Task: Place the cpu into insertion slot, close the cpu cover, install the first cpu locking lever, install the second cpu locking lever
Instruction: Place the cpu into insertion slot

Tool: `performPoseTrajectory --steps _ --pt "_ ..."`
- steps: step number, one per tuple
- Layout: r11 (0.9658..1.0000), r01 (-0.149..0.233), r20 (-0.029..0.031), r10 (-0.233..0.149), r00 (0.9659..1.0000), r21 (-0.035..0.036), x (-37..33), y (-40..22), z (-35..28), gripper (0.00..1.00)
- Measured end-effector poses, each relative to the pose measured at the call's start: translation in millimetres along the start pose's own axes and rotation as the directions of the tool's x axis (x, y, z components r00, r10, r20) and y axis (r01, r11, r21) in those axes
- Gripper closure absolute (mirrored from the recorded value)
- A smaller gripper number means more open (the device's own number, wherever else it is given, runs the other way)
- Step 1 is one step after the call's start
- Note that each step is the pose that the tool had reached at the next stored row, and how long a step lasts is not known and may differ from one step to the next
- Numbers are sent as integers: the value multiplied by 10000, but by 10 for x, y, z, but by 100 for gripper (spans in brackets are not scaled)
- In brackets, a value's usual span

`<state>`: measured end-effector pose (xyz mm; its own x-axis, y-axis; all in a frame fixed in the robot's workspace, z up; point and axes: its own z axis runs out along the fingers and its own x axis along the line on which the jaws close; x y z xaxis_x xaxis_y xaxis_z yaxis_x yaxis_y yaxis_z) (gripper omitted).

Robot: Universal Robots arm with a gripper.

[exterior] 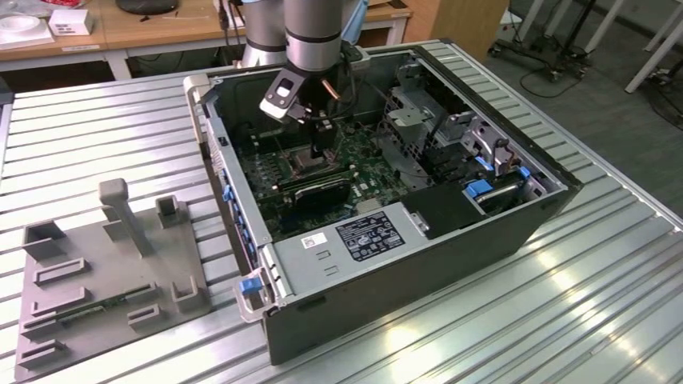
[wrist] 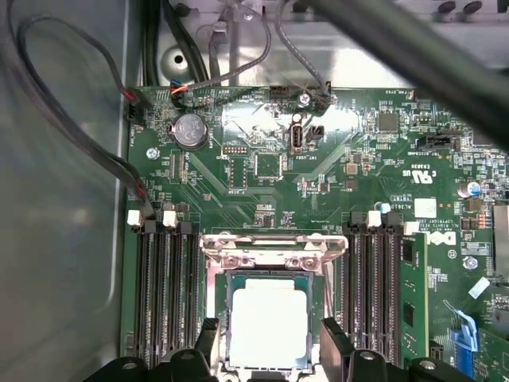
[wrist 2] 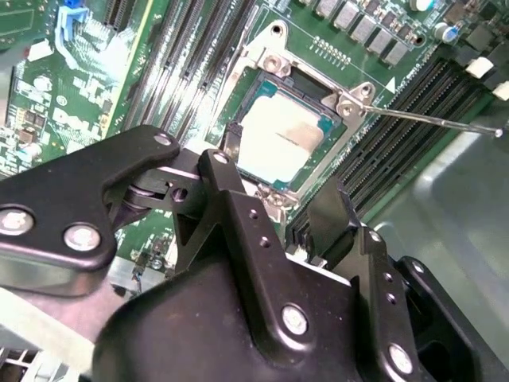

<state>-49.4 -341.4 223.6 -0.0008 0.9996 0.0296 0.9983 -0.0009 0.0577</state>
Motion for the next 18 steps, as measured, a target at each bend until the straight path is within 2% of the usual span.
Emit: performPoseTrajectory --steps 14,15,16,17,18 --pt "10000 0 1 0 10000 0 0 1 -12 39" --pt "10000 0 1 0 10000 0 0 1 -12 40" --pt "10000 0 1 0 10000 0 0 1 -12 47" --pt "10000 0 1 0 10000 0 0 1 -13 47" --pt "10000 0 1 0 10000 0 0 1 -13 53"
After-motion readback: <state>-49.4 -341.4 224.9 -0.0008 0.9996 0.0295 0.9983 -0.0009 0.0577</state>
